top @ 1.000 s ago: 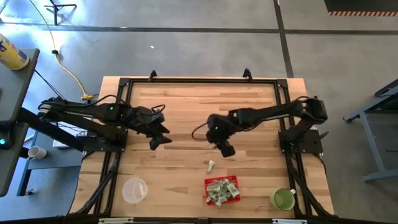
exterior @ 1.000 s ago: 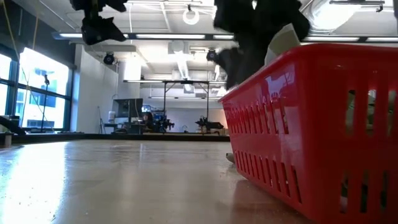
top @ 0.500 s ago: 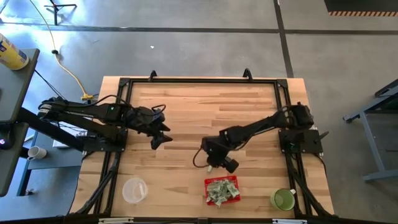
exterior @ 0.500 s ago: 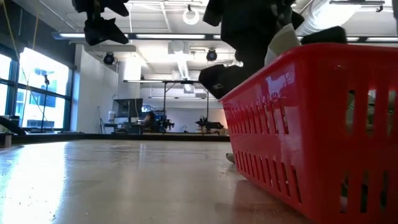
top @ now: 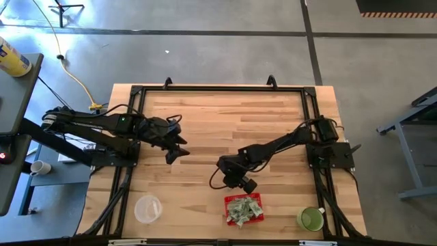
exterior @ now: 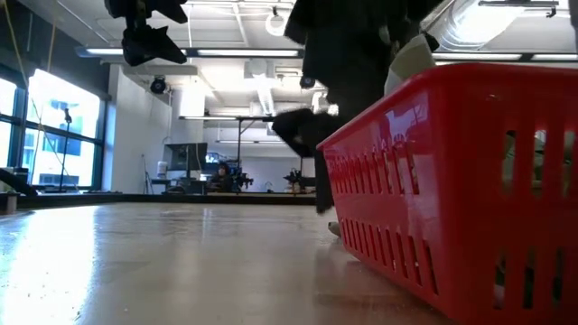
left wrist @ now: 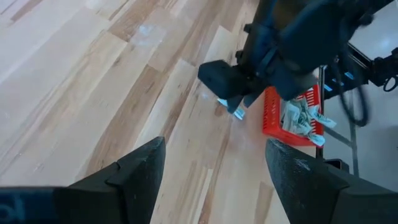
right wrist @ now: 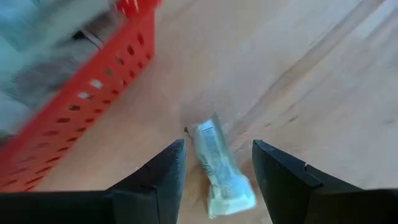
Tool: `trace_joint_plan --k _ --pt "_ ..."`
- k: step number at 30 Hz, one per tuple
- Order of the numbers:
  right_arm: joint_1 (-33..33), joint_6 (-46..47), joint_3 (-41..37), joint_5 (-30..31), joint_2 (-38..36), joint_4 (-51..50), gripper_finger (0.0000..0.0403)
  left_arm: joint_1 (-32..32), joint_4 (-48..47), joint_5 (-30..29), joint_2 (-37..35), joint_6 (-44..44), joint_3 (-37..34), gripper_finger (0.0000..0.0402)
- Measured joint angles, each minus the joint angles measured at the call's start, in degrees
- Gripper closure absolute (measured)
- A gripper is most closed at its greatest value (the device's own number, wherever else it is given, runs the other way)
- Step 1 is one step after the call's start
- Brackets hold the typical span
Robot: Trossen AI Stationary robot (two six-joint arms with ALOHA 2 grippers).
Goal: Pick and place items into bin
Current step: Put the white stevia packet into the red bin
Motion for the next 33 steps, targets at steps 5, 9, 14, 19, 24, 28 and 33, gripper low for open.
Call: trace_joint_plan --k 5,9,14,19,24,28,33 --pt "0.0 0.56 0.02 1.78 2.57 0.9 0.0226 0.0 -0.07 0.13 0.0 0.48 0.0 0.0092" --pt "-0.09 2.73 0.07 4.64 2.73 -0.04 0.0233 0.0 -0.15 0.13 0.0 0.65 0.02 0.0092" --pt "-0.59 4.92 0.17 5.82 2.73 -3.65 0.0294 0.0 -0.13 0.23 0.0 1.59 0.02 0.0092" --pt "-0.59 9.59 1.14 7.57 2.21 -8.38 0.0389 0.0 -0.15 0.37 0.0 2.21 0.02 0.0092" --pt "-0.78 18.8 5.89 13.4 -0.32 -14.75 0.039 0.0 0.15 0.37 0.0 2.3 0.02 0.0092" --pt "-0.67 22.97 10.75 14.87 -5.16 -19.62 0.0396 0.0 0.2 0.37 0.02 2.56 0.02 0.0092" --pt "2.36 28.16 14.39 14.39 -10.38 -26.97 0.0399 0.0 0.13 0.37 0.02 2.56 0.04 0.0092"
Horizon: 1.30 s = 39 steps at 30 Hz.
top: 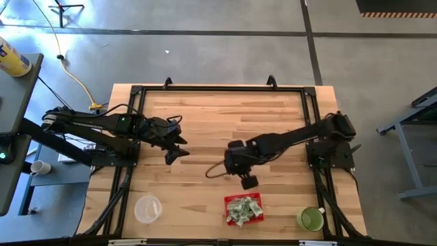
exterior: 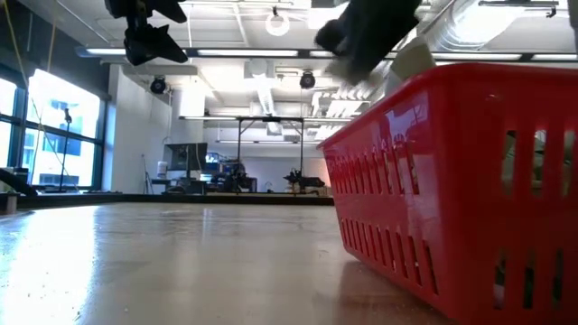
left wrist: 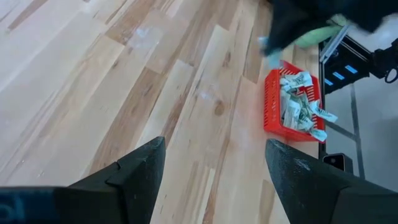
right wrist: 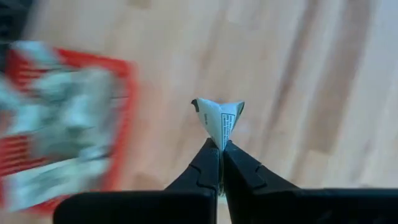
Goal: Pick and place items into bin
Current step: Put the white stevia packet into the red bin, then return to Home Position
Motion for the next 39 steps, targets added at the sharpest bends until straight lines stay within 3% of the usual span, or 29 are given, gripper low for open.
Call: trace_joint_plan --k 4,13,21,26,28,30,32,34,39 --pt "4.99 3.73 -0.09 -3.34 -1.21 -4.32 0.04 0.0 -0.12 0.0 0.0 0.0 0.0 0.0092" --pt "16.09 10.88 -0.35 -4.91 4.2 -0.72 0.0399 0.0 -0.11 0.0 0.0 -0.04 0.0 0.0092" --pt "16.35 16.55 0.46 -7.36 6.71 -0.61 0.0339 0.0 -0.04 0.2 0.0 -2.96 0.02 0.0092" --pt "15.74 20.19 3.21 -5.99 6.55 -7.34 0.03 0.0 0.05 0.74 0.0 -4.03 0.04 0.0092" --pt "15.99 19.46 4.55 -6.57 6.55 -10.7 0.0292 0.0 0.49 3.78 -0.05 -5.87 0.07 0.0092" --pt "16.52 16.75 6.1 -6.79 5.92 -13.09 0.0286 -0.04 3.8 8.37 -0.09 -3.53 0.07 0.0092" --pt "16.29 17.7 6.74 -2.62 4.26 -11.15 0.0285 -0.04 8.82 12.46 -0.11 -0.74 0.09 0.0092" --pt "15.27 17.54 5.26 -0.4 1.48 -8.04 0.0285 -0.04 13.25 13.33 -0.15 -0.2 0.09 0.0092" --pt "12.14 23.62 -9.47 -1.89 -10.68 0.23 0.0284 0.02 14.85 12.73 -0.17 6.17 0.05 0.0092"
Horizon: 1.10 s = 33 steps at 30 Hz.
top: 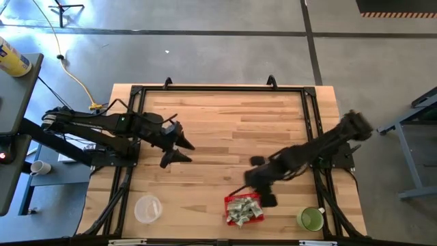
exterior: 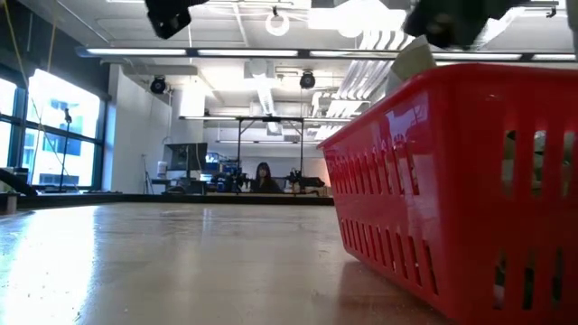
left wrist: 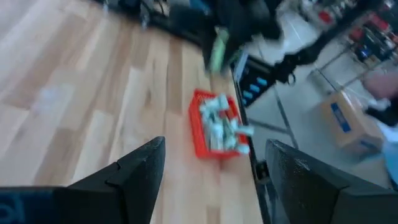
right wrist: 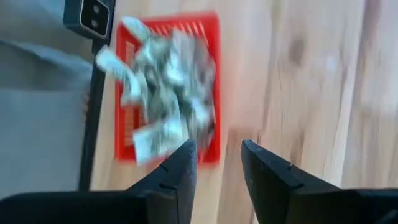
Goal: Pick and place items into bin
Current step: Return to Home Position
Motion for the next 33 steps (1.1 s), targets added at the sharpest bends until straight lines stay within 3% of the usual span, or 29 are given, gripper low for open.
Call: trace_joint_plan --k 4,9,17,21,27,33 --pt "-0.62 11.07 -17.22 -0.66 -16.15 11.47 0.0285 0.93 2.08 2.57 -4.1 -1.46 -4.89 0.0092" --pt "-0.85 18.19 -32.99 3.78 -36.23 29.11 0.0284 3.43 14.39 3.62 -17.44 1.81 -14.14 0.0092" --pt "-0.83 22.23 -44.12 16.21 -61.89 22.72 0.0284 7.59 7.6 1.87 -39.46 3.05 -24.2 0.0092" --pt "-0.84 15.57 -48.34 15.95 -71.81 24.59 0.0284 7.85 7.09 2.41 -47.21 4.28 -27.49 0.0092" --pt "-0.8 4.97 -56.04 15.62 -85.66 36.29 0.0284 7.85 7.0 2.42 -56.24 4.34 -32.69 0.0092" --pt "-0.82 3.35 -61.52 23.49 -91.64 39.36 0.0284 7.82 7.97 1.22 -55.16 6.3 -36.55 0.0092"
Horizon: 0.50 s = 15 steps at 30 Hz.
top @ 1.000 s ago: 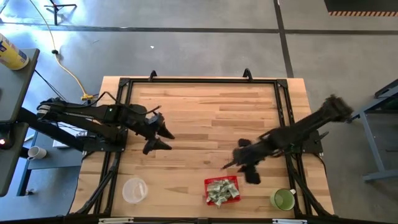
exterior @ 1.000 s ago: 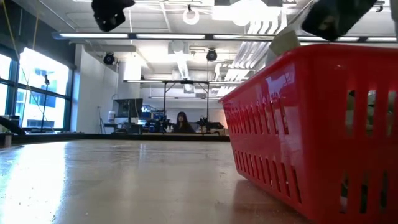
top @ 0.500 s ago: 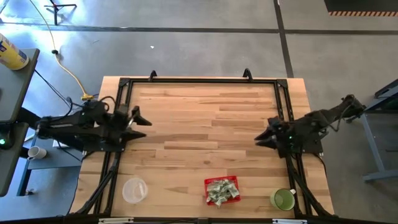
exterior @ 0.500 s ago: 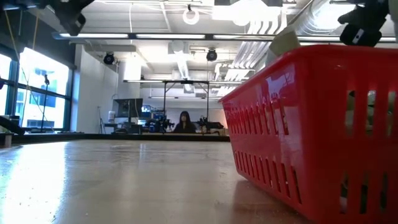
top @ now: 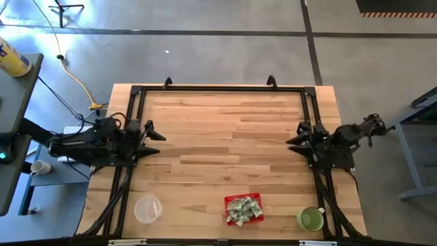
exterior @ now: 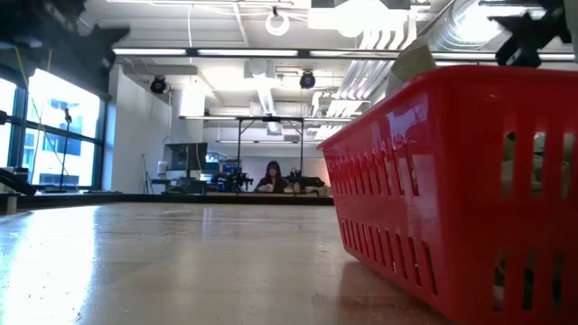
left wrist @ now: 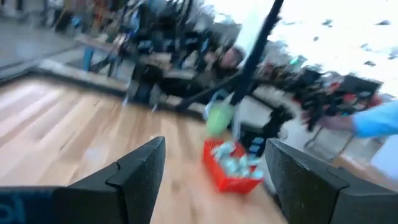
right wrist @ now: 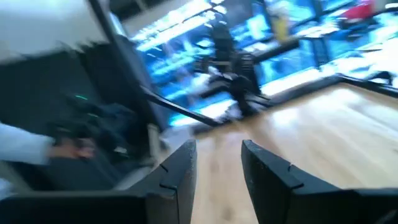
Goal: Pick and place items into bin
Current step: Return to Home Position
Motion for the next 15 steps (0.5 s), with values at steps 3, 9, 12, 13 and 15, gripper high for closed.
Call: trace_joint_plan --k 3,9,12,13,15 --pt "-0.01 -2.27 -1.73 3.94 1.55 -0.41 0.0284 0.02 -0.8 -0.79 -0.27 -1.47 -1.94 0.0092" --pt "0.02 -4.06 -4.08 4.42 2.21 -5.65 0.0284 0.02 -5.51 -0.82 -0.2 -3.07 -2.18 0.0092" --pt "0.02 -4.05 -4.42 4.17 2.28 -9.82 0.0284 0.02 -7.36 -0.81 -0.29 -3.05 -2.16 0.0092" --pt "0.02 -4.12 -4.45 4.18 2.37 -11.02 0.0284 0.02 -8.03 -0.85 -0.25 -3.06 -2.16 0.0092" --pt "0.02 -4.22 -4.45 4.17 2.38 -13.26 0.0284 0.02 -9.01 -0.86 -0.23 -3.07 -2.16 0.0092"
